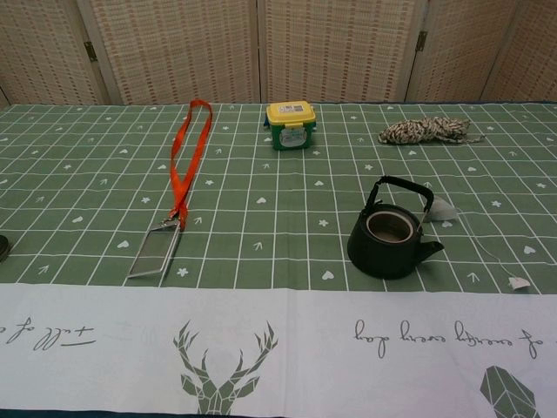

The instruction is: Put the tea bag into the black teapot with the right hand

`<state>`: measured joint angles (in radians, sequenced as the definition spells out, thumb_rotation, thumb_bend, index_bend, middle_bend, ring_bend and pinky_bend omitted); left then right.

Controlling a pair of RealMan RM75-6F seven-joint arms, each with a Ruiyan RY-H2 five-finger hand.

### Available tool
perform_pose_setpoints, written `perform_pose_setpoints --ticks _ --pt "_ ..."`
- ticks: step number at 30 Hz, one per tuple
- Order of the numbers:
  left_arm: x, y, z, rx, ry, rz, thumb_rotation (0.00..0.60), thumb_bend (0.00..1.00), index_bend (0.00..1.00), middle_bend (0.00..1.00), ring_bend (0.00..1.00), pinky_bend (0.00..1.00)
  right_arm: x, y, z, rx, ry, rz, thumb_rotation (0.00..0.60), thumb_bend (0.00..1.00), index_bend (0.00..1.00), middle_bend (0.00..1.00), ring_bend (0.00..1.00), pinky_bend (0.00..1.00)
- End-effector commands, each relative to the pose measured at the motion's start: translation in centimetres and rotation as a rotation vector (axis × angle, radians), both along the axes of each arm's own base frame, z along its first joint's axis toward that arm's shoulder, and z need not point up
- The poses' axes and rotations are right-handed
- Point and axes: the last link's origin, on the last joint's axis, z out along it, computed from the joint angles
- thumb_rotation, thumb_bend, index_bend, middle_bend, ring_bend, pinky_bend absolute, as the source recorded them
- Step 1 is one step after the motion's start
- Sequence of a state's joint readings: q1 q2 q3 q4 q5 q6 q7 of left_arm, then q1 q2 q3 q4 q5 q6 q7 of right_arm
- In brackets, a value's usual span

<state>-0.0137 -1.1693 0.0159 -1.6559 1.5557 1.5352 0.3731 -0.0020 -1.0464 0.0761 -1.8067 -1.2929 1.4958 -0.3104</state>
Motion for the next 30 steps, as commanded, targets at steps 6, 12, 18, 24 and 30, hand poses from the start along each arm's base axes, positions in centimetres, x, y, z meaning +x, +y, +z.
perform_pose_setpoints --ticks 6,12,18,24,30 --pt "0.2 -0.1 -0.1 -0.001 0.001 -0.007 0.600 0.41 0.08 0.20 0.15 0.05 0.1 0.1 -0.2 0.014 0.000 0.010 0.600 0.24 0.06 0.00 0.00 0.00" --pt "0.1 0.0 0.0 0.006 -0.004 0.001 0.600 0.41 0.08 0.20 0.15 0.05 0.8 -0.4 -1.5 0.086 -0.020 0.088 0.600 0.24 0.06 0.00 0.00 0.00" --pt "0.2 -0.2 -0.1 0.004 -0.003 -0.005 0.600 0.41 0.08 0.20 0.15 0.05 1.8 -1.2 -2.1 0.144 -0.072 0.162 0.600 0.24 0.14 0.00 0.00 0.00" --pt "0.3 -0.1 -0.2 0.008 -0.002 -0.008 0.600 0.41 0.08 0.20 0.15 0.05 2.6 -3.4 -2.9 0.171 -0.090 0.249 0.600 0.24 0.23 0.00 0.00 0.00" --pt "0.2 -0.2 0.0 0.013 -0.008 -0.004 0.600 0.41 0.08 0.20 0.15 0.05 1.7 -6.2 -6.8 0.310 -0.062 0.291 0.600 0.29 0.33 0.00 0.00 0.00"
